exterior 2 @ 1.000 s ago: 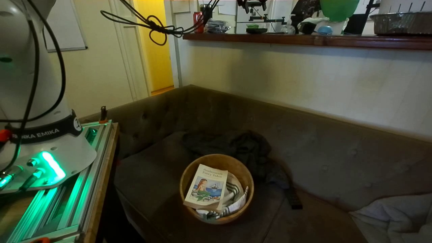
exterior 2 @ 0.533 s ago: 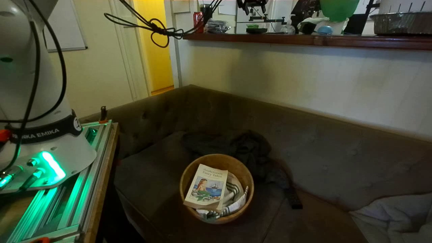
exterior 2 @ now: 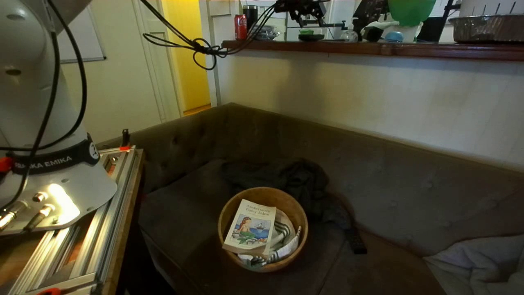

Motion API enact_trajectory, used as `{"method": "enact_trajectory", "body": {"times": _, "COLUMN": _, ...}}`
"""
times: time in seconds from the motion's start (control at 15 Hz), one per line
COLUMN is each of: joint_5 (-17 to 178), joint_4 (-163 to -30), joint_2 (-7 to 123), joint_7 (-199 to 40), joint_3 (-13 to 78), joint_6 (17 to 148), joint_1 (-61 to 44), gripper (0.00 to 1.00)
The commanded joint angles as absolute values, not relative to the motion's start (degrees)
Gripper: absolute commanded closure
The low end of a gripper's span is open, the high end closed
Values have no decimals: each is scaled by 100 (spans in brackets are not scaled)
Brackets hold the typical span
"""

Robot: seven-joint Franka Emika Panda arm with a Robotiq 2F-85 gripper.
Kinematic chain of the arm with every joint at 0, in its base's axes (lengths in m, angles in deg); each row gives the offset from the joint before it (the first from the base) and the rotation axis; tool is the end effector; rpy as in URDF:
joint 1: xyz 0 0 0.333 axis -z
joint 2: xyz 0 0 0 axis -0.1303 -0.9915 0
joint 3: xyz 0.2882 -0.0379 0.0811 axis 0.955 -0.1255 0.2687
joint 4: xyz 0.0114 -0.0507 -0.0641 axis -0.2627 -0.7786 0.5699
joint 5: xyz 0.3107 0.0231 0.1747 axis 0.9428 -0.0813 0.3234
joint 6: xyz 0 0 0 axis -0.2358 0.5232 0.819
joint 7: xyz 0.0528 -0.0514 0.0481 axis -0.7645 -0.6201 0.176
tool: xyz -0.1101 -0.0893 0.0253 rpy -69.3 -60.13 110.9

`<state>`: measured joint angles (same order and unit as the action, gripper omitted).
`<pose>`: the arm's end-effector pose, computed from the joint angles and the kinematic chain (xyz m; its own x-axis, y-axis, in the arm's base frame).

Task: Pick up the remote and place it on the fleece next to the wooden bowl on the couch

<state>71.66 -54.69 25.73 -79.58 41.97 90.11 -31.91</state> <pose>0.7108 0.3667 0.4521 0.6318 0.3607 0.6861 0.4433 -0.8942 0.0619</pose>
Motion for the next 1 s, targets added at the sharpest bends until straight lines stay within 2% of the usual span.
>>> {"method": "enact_trajectory", "body": {"times": 0.0, "joint_5": 7354, "joint_4": -4582, "joint_2": 2026, "joint_7": -8408, "joint_3": 4336, "joint_6": 8877, "joint_1": -3262, "gripper": 0}}
{"method": "enact_trajectory", "body": {"times": 0.27, "joint_5": 7596, "joint_4": -4203, "joint_2": 1792, "joint_7": -8992, "joint_3": 4592, "joint_6": 8483, "joint_1": -3234, "gripper": 0}}
{"method": "enact_trajectory", "body": {"times": 0.93, "joint_5": 7664, "joint_4": -3296, "joint_2": 1177, "joint_7": -9045, "joint_3": 4446, "joint_6": 7921, "joint_1": -3327, "gripper": 0}}
